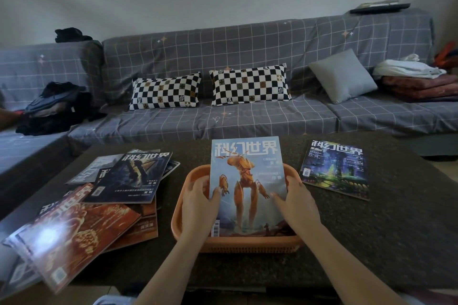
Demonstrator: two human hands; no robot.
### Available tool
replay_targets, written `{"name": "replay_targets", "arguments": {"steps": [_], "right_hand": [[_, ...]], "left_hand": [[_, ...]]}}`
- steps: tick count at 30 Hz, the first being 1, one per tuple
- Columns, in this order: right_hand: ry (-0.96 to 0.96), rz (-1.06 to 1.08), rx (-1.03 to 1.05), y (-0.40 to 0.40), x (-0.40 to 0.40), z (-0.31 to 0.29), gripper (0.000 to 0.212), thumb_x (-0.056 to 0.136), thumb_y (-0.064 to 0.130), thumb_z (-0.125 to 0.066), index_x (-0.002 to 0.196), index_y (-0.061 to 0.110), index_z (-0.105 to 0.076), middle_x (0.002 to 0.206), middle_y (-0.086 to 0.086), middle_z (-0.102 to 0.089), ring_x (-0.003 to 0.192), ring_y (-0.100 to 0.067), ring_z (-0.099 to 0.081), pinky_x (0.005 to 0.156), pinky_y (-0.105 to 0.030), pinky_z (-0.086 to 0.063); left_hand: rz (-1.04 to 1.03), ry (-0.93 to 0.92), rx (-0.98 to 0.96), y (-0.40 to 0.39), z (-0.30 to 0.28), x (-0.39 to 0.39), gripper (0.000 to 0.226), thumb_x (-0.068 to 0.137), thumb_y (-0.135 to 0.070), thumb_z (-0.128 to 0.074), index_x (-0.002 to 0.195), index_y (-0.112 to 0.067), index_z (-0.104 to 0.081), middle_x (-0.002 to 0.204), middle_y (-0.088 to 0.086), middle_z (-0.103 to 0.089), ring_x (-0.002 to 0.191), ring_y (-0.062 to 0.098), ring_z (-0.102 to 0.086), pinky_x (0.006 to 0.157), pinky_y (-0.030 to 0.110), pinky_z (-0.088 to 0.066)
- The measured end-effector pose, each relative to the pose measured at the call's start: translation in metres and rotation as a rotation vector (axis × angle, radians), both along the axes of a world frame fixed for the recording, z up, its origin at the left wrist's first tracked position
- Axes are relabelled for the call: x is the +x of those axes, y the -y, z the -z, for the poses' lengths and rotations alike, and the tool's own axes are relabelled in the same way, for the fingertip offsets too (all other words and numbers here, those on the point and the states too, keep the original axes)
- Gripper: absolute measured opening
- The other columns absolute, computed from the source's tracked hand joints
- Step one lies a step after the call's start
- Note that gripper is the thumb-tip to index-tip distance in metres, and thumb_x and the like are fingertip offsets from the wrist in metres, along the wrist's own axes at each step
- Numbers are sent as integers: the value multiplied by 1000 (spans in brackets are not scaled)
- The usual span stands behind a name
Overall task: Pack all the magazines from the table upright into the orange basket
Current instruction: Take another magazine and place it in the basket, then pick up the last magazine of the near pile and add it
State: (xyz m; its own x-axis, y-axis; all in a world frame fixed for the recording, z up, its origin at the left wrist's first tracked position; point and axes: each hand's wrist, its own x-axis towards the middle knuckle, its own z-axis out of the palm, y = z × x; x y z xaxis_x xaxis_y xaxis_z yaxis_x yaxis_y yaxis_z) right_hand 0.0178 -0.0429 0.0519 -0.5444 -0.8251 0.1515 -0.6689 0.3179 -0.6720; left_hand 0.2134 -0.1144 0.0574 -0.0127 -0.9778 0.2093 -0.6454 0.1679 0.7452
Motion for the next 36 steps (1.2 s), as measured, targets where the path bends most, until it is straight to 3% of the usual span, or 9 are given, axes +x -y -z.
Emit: {"name": "replay_targets", "arguments": {"steps": [6,10,13,17,22,25,29,33,36], "right_hand": [[132,-23,-175,-13,-7,-3,45,85,30,-66,126,17,-53,121,-1,-60,103,-10,-56,86,-24,-49],[205,6,-239,-23,-24,-11,40,85,30,-66,121,16,-56,111,2,-63,89,-4,-54,74,-14,-43],[237,44,-275,-30,-46,-18,34,84,32,-67,114,19,-58,92,13,-60,79,6,-52,61,-8,-38],[232,114,-311,-36,-83,-17,32,84,29,-67,112,17,-60,85,14,-58,79,4,-53,60,-9,-37],[234,243,-287,-37,-133,-1,35,85,29,-66,116,14,-60,85,9,-59,76,0,-55,60,-13,-39],[240,319,-245,-35,-162,12,38,85,30,-66,119,15,-59,92,7,-60,79,-3,-56,65,-18,-44],[201,414,-121,-29,-198,33,46,85,37,-64,125,15,-56,118,-4,-57,103,-16,-55,86,-32,-49],[328,425,-1,-17,-220,52,51,82,41,-66,125,15,-55,124,-6,-52,111,-21,-52,95,-35,-46],[330,439,-13,-11,-226,64,49,81,40,-67,123,17,-57,122,-4,-53,112,-19,-49,94,-30,-41]], "left_hand": [[81,-117,-36,-13,-7,-17,35,86,-24,-71,118,-25,-58,116,-7,-59,92,3,-55,73,12,-40],[286,-214,35,-23,-20,-56,27,92,-26,-62,118,-31,-56,110,-12,-58,90,1,-59,63,11,-44],[388,-246,72,-28,-28,-91,25,94,-28,-59,119,-30,-56,108,-12,-61,93,3,-61,67,15,-51],[492,-230,75,-29,-35,-142,19,94,-27,-58,112,-33,-56,95,-21,-56,85,-5,-57,56,5,-44],[595,-209,224,-17,-29,-209,17,94,-25,-57,108,-34,-52,96,-16,-57,86,1,-60,67,15,-51],[593,-151,291,-3,-20,-248,24,94,-29,-57,118,-30,-53,96,-15,-57,84,1,-60,64,15,-48],[588,25,329,23,-6,-293,48,95,-36,-55,140,-26,-40,119,-3,-58,99,14,-63,83,32,-54],[513,300,412,59,10,-327,69,96,-38,-54,152,-13,-22,152,13,-35,136,31,-40,108,40,-37],[422,351,514,71,21,-343,77,95,-42,-54,152,-9,-17,155,17,-29,139,36,-32,112,44,-33]]}}
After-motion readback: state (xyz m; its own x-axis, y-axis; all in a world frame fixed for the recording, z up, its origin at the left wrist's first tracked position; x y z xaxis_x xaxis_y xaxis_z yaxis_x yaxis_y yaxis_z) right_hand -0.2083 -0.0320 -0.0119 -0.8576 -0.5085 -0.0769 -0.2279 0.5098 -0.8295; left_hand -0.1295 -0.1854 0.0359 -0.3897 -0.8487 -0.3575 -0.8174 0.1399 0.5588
